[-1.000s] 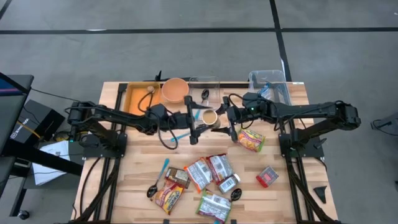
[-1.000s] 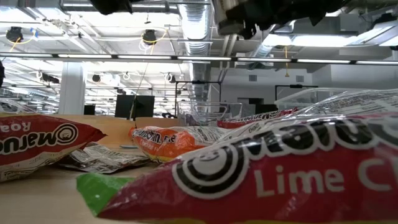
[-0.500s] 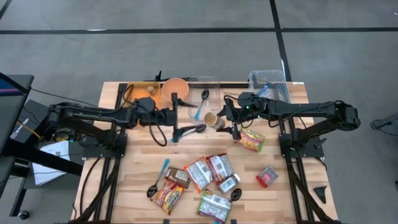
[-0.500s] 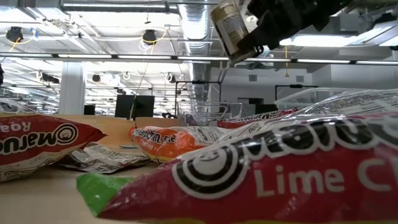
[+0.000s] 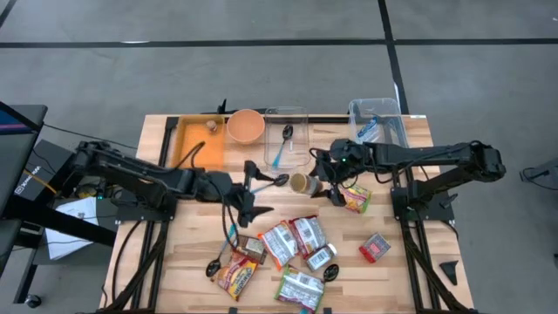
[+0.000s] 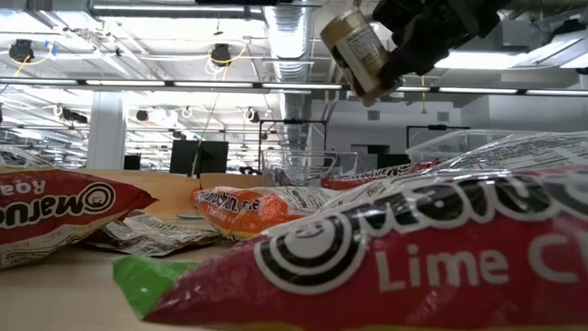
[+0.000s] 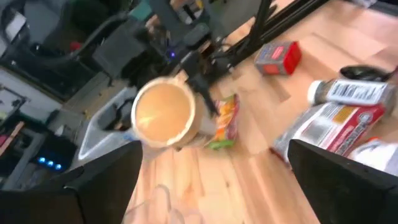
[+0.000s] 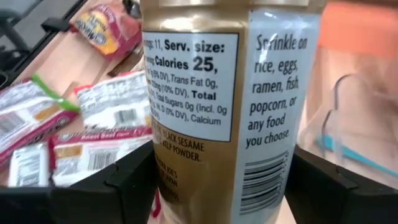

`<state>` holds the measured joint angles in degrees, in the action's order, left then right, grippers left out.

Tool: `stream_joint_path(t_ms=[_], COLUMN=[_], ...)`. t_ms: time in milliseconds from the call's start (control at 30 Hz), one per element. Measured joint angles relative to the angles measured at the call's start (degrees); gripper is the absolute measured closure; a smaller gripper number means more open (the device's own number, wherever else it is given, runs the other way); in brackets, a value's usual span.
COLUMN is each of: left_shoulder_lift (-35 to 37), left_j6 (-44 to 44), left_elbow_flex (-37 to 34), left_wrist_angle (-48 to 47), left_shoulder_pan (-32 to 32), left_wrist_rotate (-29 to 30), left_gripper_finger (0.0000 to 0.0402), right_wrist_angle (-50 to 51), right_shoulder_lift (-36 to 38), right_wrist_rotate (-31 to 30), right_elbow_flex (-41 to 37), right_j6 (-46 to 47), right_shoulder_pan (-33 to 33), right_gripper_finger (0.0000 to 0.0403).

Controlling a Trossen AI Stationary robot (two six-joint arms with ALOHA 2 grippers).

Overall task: Pick & Place Food Item
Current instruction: Put the gold seasoning bottle into the orange bin

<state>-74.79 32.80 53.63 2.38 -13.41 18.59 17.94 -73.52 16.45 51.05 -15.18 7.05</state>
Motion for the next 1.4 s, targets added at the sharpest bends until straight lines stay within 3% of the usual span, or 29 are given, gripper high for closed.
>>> stream_joint_path(t_ms=[267, 467, 600, 767, 1133, 1400], left_shoulder_lift=[-6.7, -8.7, -8.6, -8.7, -10.3, -14.4], left_j6=[2.3, 5.3, 0.2, -6.6, -7.2, 0.3], left_elbow_flex=[0.0, 0.0, 0.0, 0.0, 0.0, 0.0], left_wrist_angle=[7.7, 13.7, 12.6, 7.4, 6.6, 10.4], left_shoulder_pan=[-0.9, -0.9, -0.9, -2.4, -5.0, -4.8], left_wrist_rotate=[0.3, 0.1, -0.1, -5.5, -2.4, -1.2], left_gripper_finger=[0.0002, 0.0002, 0.0002, 0.0002, 0.0002, 0.0002], right_wrist_angle=[4.0, 8.5, 12.9, 15.3, 13.8, 13.5], right_shoulder_lift=[-1.1, -8.4, -15.0, -20.5, -19.5, -19.4], right_wrist_rotate=[0.0, 0.0, 0.0, 0.0, 0.2, 0.2], right_elbow_flex=[0.7, 6.4, 11.2, 15.3, 16.9, 16.8], right_j6=[-0.4, -1.2, -2.8, -3.3, -3.4, -3.5], right_shoulder_pan=[-3.9, -5.9, -5.9, -5.8, -7.4, -9.0], right_gripper_finger=[0.0125, 0.0125, 0.0125, 0.0125, 0.0125, 0.0125])
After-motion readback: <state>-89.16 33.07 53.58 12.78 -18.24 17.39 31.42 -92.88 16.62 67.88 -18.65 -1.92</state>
